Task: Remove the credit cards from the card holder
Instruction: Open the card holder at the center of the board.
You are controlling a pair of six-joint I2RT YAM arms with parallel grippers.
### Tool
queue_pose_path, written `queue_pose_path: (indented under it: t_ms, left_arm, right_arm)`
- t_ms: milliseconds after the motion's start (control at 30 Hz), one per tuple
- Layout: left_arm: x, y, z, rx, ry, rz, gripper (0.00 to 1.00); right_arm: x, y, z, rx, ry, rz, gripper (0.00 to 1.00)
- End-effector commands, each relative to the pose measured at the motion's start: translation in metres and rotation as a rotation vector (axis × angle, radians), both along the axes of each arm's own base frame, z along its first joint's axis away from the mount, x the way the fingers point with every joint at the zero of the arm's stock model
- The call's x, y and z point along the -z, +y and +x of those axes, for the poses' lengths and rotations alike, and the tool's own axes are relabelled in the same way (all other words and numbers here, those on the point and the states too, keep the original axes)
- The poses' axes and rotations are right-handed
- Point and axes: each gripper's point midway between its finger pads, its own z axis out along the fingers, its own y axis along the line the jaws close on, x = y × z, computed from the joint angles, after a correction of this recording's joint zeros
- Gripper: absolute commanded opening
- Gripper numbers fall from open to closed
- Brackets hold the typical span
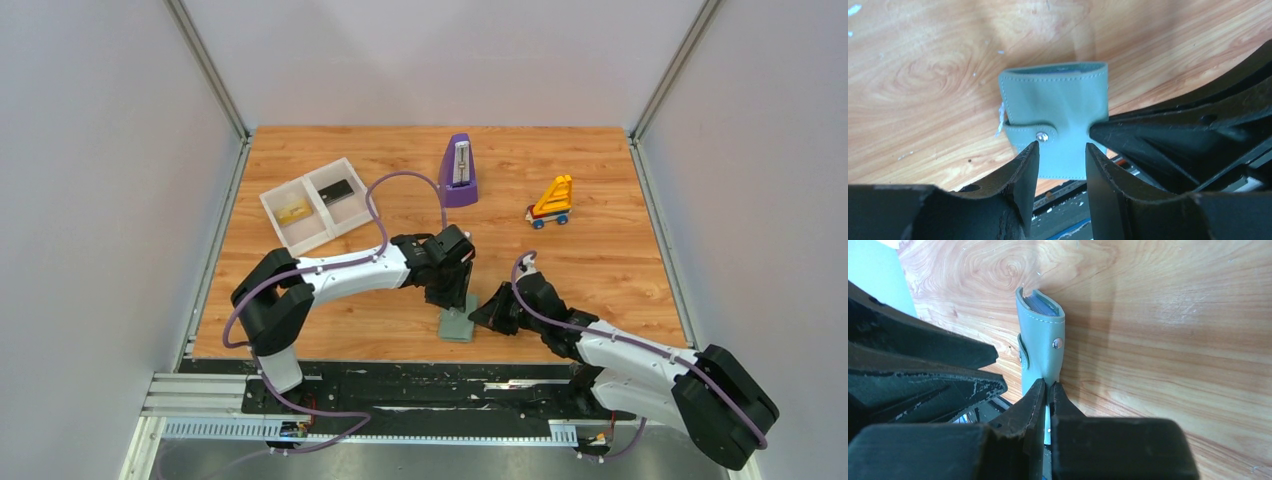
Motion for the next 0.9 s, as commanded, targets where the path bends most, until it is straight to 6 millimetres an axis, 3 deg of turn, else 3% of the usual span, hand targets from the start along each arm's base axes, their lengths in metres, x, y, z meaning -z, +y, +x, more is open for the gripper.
queue_pose_path:
  t_ms: [0, 533, 667, 733, 800, 867]
  left_arm:
    - [0.007, -0.006, 0.009, 0.019, -0.028, 0.038, 0.48]
    - [0.04, 0.003, -0.006, 0.048, 0.034, 0.059, 0.42]
    - [0.038, 0.005, -0.006, 0.047, 0.026, 0.06, 0.25]
    - [0.036, 0.008, -0.006, 0.051, 0.015, 0.063, 0.08]
    - [0.031, 0.01, -0.005, 0.054, 0.001, 0.066, 0.0]
    - [0.025, 0.013, -0.005, 0.059, -0.01, 0.068, 0.0]
  right_arm:
    - [-0.006, 0.0, 0.003, -0.018, -0.051, 0.004, 0.0]
    - [-0.007, -0.001, 0.003, -0.043, -0.07, -0.023, 0.0]
    - [-0.006, -0.004, 0.004, -0.041, -0.081, -0.045, 0.0]
    - [-0.005, -0.004, 0.005, -0.059, -0.095, -0.06, 0.0]
    - [-0.005, -0.003, 0.006, -0.085, -0.113, -0.079, 0.0]
    - [-0.002, -0.005, 0.008, -0.093, -0.123, -0.103, 0.0]
